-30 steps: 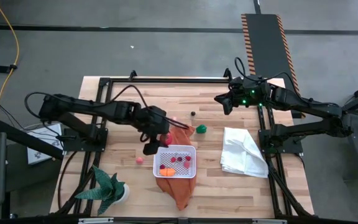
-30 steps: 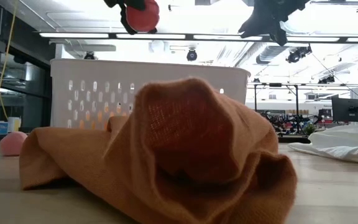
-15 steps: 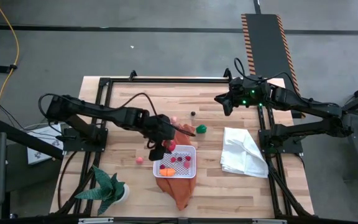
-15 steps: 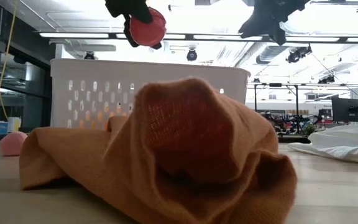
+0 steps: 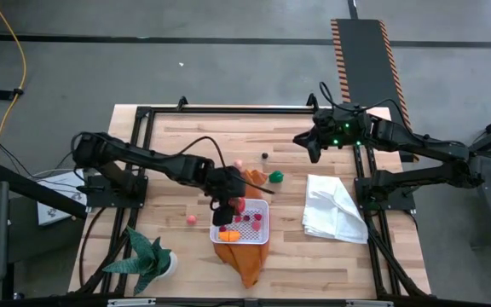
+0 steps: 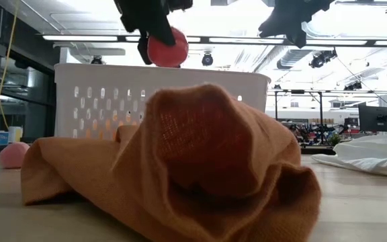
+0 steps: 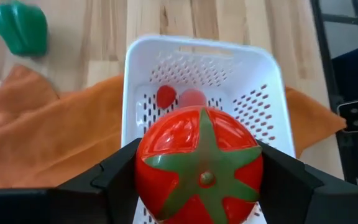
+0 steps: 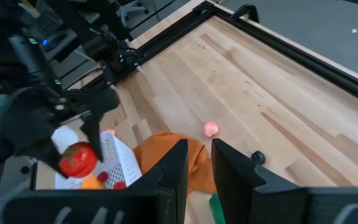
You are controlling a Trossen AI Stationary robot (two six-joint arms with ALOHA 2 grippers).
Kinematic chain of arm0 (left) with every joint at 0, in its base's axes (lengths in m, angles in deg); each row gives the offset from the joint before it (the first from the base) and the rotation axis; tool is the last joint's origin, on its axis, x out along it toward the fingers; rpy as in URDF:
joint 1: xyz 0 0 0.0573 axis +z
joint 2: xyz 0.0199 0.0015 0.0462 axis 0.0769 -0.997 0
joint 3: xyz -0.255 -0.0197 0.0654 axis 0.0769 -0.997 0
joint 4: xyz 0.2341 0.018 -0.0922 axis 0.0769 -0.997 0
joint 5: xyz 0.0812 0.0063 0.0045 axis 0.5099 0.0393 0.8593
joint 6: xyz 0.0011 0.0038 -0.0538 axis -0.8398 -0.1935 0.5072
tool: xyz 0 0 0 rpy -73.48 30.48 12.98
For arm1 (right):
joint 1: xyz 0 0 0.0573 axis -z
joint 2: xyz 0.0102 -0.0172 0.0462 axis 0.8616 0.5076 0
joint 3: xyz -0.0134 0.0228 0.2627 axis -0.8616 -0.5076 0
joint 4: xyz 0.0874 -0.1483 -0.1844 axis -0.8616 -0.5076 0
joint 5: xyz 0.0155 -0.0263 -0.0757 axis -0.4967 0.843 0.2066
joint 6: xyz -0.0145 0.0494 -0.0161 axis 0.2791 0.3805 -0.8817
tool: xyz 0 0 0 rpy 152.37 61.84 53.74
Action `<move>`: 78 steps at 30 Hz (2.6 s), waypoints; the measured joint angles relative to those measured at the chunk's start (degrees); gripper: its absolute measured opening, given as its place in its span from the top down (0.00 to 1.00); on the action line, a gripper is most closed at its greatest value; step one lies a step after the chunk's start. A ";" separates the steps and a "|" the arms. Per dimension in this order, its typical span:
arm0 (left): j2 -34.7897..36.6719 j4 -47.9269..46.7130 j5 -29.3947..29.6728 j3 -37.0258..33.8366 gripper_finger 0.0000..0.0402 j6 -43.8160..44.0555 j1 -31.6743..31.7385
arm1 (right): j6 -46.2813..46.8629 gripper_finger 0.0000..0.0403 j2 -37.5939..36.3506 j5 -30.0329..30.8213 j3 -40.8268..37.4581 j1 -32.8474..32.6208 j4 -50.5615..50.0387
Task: Pick and placing Produce into tupperware
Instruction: Put the red tomato into the white basket, then put the bottom pink peach into the white basket
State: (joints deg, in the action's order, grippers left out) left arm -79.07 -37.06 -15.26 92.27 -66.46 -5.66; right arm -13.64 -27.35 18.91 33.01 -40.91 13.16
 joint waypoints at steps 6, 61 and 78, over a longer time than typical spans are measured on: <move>-3.02 -0.03 -0.42 0.00 0.40 1.84 -0.69 | -0.65 0.84 0.00 -2.27 0.00 0.00 -0.12; -6.99 -0.44 2.56 -0.02 0.40 7.11 -5.51 | -2.30 0.84 0.00 -5.66 0.00 0.00 -0.41; -6.99 -0.35 2.84 -0.02 0.28 8.37 -5.51 | -2.31 0.84 0.00 -5.64 0.00 0.00 -0.41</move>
State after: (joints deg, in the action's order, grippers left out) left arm -86.06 -37.40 -12.42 92.25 -58.09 -11.18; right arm -15.95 -27.35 13.27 33.01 -40.91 12.75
